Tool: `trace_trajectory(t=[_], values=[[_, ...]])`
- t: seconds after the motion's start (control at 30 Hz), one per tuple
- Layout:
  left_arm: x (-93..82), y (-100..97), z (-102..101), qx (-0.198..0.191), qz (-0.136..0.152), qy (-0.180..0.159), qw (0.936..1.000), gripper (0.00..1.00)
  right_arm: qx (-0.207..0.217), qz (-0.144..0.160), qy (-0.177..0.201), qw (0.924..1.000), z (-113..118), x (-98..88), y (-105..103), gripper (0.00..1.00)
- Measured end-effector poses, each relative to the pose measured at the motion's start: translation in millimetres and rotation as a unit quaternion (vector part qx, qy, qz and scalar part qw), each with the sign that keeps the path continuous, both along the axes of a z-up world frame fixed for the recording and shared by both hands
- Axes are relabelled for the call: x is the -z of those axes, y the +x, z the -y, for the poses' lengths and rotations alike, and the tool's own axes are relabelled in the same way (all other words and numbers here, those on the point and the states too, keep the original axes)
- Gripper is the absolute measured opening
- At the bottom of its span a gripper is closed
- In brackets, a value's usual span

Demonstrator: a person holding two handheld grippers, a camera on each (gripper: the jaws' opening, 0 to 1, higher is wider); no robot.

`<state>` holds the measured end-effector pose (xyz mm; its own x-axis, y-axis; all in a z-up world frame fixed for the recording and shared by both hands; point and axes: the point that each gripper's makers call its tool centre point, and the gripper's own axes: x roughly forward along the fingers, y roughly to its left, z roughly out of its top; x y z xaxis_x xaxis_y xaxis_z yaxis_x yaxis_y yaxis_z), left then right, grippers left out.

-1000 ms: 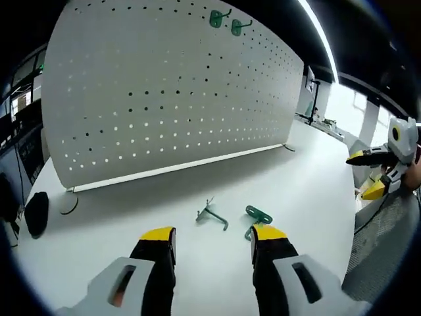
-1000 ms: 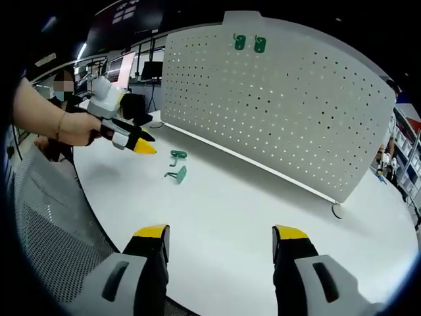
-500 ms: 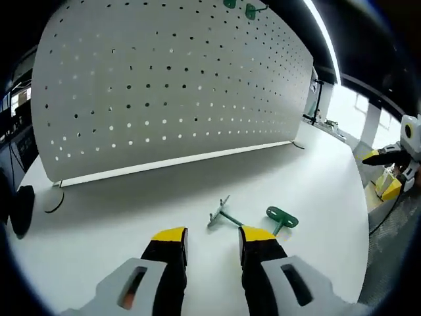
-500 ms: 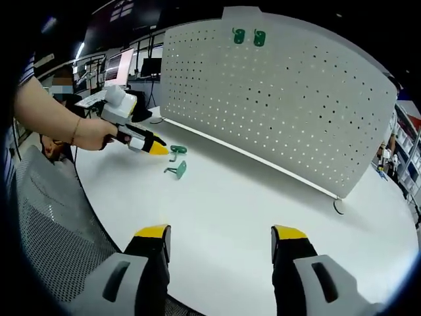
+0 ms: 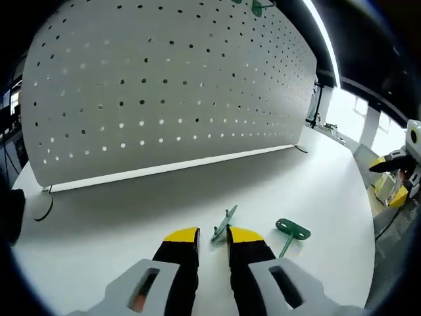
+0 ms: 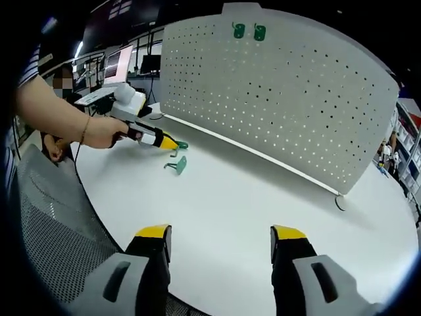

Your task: Insert the hook assembly into the mounting plate slot until the hook locks in place.

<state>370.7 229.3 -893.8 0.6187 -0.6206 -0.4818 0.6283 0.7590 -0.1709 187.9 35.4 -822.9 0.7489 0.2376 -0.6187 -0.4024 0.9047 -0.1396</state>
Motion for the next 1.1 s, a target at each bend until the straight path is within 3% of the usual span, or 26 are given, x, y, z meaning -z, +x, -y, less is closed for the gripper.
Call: trace_trajectory(t=[0.57,1.1], values=[[0.1,-5.4,4.1,0.015,0.03,0.04,0.9987,0.03,-0.003,-0.006,-0.001,1.0,-0.8,2.5,-1.3,0.57],[-14.1,-5.2,-4.4,0.013,0.024,0.04,0.9988,0.01,-0.01,-0.006,0.0,0.9999,-3.5,2.1,-1.9,0.56]])
